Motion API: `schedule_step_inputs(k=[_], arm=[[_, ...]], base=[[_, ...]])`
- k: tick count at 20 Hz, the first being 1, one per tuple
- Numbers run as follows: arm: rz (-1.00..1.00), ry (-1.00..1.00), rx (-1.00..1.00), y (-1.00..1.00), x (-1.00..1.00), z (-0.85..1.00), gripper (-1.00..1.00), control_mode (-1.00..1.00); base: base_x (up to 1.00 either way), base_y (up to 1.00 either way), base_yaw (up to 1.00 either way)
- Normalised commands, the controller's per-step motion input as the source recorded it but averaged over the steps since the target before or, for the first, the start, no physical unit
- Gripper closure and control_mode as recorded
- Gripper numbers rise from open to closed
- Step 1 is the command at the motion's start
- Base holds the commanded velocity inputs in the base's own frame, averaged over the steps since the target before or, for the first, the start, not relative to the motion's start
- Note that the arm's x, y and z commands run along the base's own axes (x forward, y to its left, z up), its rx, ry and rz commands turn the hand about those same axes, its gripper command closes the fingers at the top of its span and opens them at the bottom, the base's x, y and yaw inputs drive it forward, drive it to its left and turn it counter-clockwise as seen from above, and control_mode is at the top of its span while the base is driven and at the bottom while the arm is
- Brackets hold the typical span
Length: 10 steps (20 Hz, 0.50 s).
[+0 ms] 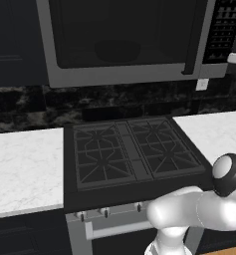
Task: Open the microwave, place the bowl with waffle inside the microwave, then close the microwave door and turn it on.
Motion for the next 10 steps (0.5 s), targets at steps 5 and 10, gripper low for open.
schedule_step_inputs(k=[5, 10], arm=[[0.00, 0.06, 0.00, 0.00, 0.37, 0.00, -1.00, -1.00], [0.00, 0.07, 0.00, 0.00, 0.40, 0.00, -1.00, -1.00]], base=[[0.00, 0.00, 0.00], [0.00, 0.00, 0.00]])
